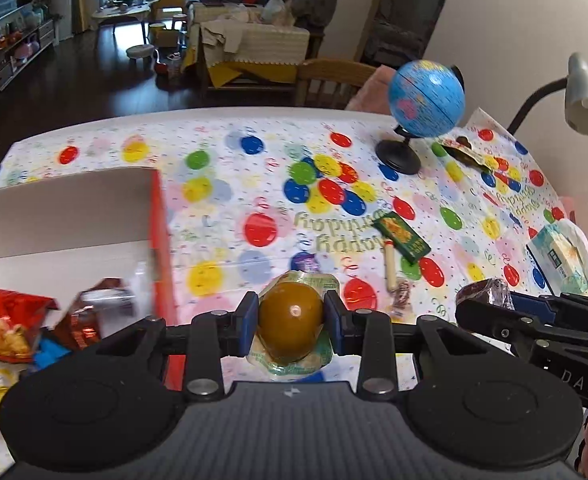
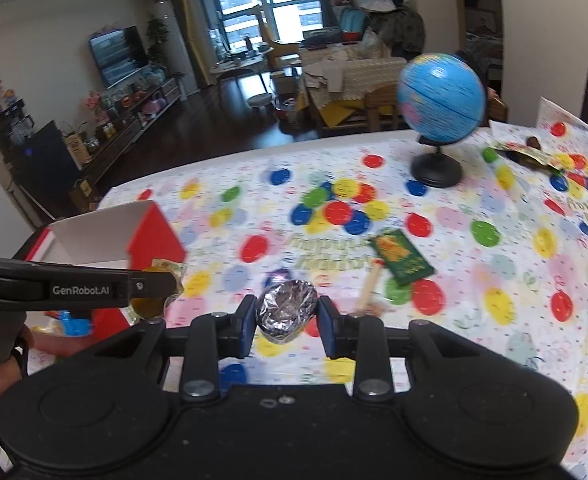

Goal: Organize snacks
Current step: 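Carry both snacks into the box and open both tools to release them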

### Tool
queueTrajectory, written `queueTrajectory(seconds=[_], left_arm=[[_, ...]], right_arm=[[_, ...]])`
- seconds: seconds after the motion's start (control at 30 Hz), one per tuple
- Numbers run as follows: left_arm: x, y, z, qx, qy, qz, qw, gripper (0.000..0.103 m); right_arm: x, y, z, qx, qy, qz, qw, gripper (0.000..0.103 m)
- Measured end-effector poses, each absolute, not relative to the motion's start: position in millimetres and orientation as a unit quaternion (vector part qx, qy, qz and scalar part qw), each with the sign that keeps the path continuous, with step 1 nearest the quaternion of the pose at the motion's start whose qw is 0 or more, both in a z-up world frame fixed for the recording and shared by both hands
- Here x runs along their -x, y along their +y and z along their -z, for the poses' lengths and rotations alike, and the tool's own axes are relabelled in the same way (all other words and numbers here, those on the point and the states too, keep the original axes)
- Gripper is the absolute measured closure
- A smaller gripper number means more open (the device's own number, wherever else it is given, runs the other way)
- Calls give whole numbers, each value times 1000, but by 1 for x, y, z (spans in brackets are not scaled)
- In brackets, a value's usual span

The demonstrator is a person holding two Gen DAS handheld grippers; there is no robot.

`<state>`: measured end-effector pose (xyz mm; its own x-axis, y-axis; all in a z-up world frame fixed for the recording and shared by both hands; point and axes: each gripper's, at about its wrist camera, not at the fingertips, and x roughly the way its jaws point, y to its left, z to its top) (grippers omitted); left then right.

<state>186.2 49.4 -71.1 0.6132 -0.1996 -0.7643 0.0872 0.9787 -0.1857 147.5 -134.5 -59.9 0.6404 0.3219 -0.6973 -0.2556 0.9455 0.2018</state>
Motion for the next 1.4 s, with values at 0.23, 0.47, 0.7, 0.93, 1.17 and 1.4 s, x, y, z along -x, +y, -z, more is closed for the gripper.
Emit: queueTrajectory(seconds=[0.23, 0.47, 0.7, 0.93, 1.17, 1.4], left_arm=[[-162, 98, 56, 74, 417, 62, 904, 69], [-139, 153, 44, 81, 405, 39, 910, 69], [-125, 200, 39, 87, 395, 13, 914, 69], [-122, 239, 42, 88, 389, -13, 917, 69], [-137, 271, 59, 89, 400, -38, 912, 69], [-164, 289, 82, 77, 416, -53, 905, 69]], right_arm=[[-131, -83, 46, -29, 380, -184, 906, 73], [-117, -29, 39, -18, 374, -209, 903, 73], [-114, 20, 38, -9, 373, -227, 900, 73], [-122, 57, 45, 9, 379, -234, 895, 73], [-141, 88, 61, 28, 393, -236, 888, 73], [-168, 116, 85, 39, 411, -230, 881, 73]])
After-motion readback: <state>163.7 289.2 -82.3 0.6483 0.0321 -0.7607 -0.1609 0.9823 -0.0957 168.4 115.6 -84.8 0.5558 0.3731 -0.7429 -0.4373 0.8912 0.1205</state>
